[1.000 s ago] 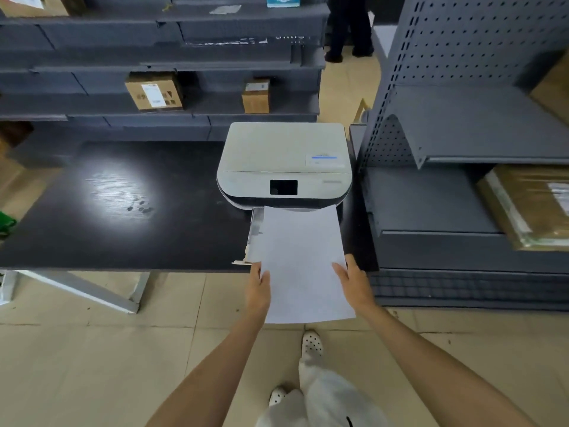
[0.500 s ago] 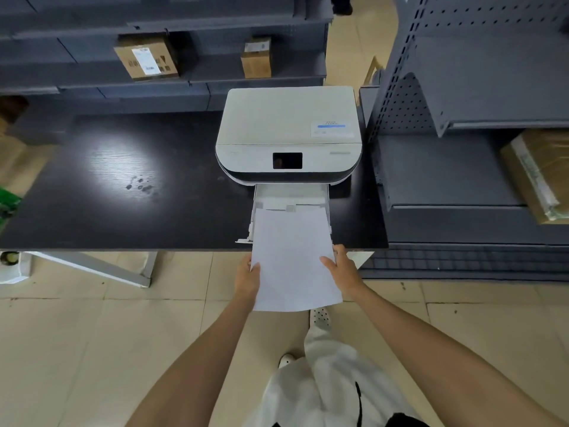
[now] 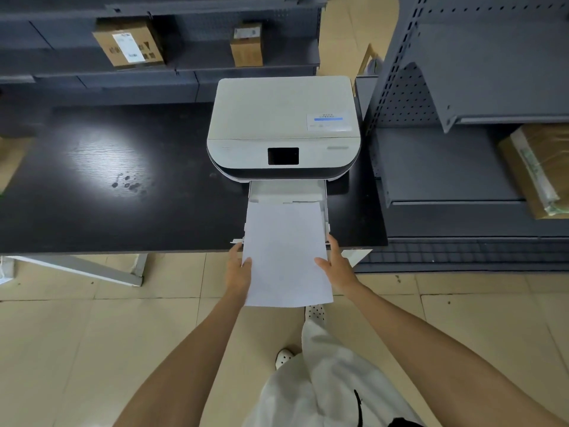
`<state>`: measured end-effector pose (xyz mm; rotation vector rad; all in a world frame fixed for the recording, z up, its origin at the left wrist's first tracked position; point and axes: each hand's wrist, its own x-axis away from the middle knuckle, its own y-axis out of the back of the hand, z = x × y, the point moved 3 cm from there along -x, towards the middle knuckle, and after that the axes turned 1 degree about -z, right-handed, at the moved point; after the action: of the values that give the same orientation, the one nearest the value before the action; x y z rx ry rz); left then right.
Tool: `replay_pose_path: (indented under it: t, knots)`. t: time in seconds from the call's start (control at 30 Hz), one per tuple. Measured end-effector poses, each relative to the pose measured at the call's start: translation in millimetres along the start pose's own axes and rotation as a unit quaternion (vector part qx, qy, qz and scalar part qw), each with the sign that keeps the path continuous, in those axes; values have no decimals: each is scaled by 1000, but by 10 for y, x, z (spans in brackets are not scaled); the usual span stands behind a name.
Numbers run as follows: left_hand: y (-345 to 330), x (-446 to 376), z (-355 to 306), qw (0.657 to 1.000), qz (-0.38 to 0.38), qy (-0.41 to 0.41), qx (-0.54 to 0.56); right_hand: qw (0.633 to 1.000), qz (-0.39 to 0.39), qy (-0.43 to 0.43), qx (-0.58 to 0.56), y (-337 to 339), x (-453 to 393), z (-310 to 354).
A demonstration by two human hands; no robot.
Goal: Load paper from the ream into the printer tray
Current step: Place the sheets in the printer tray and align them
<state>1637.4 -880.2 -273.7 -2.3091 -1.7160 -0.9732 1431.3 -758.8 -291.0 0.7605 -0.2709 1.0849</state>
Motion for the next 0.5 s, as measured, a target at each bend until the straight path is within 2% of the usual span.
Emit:
replay_pose_path:
  t: [0.5]
  knots:
    - [6, -291, -86, 998, 9, 2, -61, 999, 47, -13, 16, -34, -185, 92]
